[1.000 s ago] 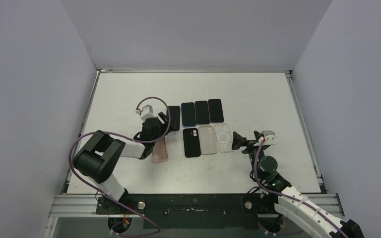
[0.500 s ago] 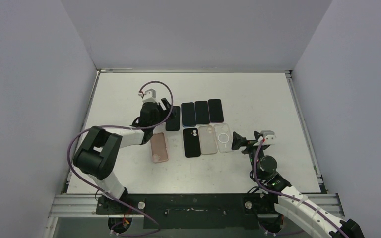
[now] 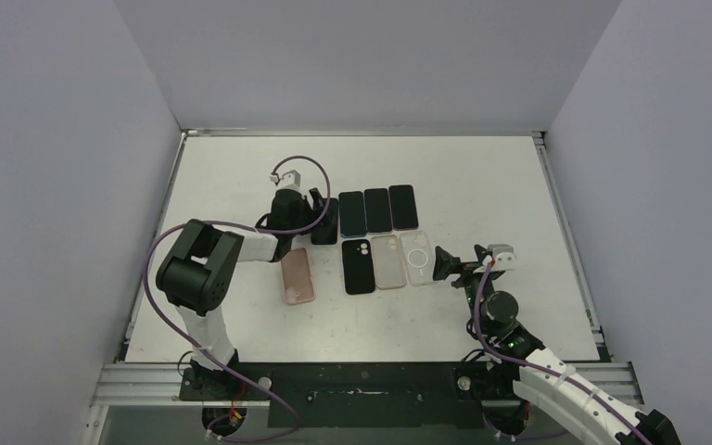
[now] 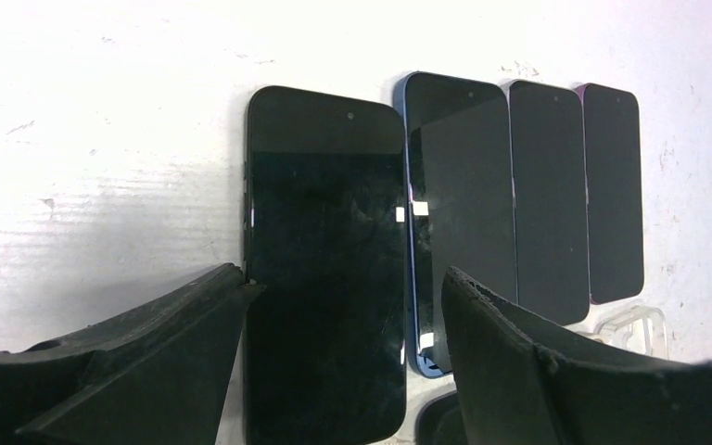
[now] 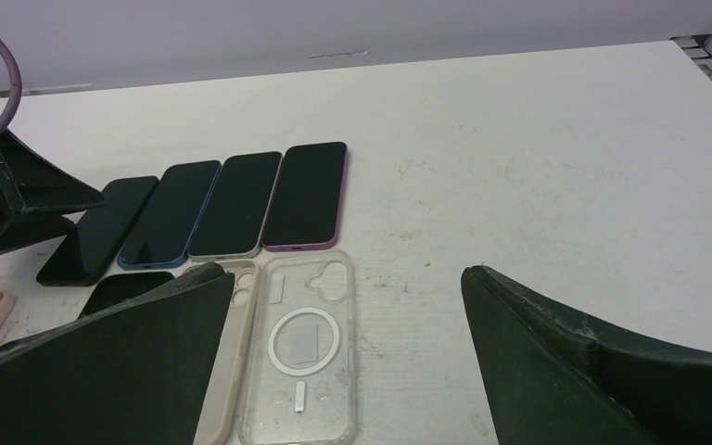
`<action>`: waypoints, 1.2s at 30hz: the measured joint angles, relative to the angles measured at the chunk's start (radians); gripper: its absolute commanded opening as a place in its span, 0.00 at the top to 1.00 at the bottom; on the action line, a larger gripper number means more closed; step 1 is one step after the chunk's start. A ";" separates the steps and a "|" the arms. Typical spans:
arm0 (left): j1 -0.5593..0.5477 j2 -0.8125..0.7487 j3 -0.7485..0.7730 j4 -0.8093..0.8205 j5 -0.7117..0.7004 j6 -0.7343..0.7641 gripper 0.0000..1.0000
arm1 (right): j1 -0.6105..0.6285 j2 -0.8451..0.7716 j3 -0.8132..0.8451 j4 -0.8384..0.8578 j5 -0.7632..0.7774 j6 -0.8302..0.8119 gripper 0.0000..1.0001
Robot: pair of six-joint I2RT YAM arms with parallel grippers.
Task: Take the phone out of the phone case
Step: Place the phone at the center of the board, then pick up the phone case from the center of the board.
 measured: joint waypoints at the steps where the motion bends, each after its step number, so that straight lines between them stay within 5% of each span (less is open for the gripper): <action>1: 0.000 0.005 0.006 0.001 0.002 0.000 0.26 | 0.000 0.000 0.000 0.000 0.000 -0.001 0.00; 15: 0.001 -0.020 -0.012 0.003 0.037 -0.036 0.25 | 0.000 0.016 0.000 0.000 -0.002 -0.002 0.00; 26: -0.003 -0.323 -0.084 -0.186 -0.023 0.077 0.26 | 0.000 0.017 0.000 0.000 -0.012 -0.005 0.00; 36: -0.109 -0.521 -0.223 -0.431 -0.070 0.125 0.56 | 0.000 0.016 0.000 0.000 -0.020 -0.005 0.00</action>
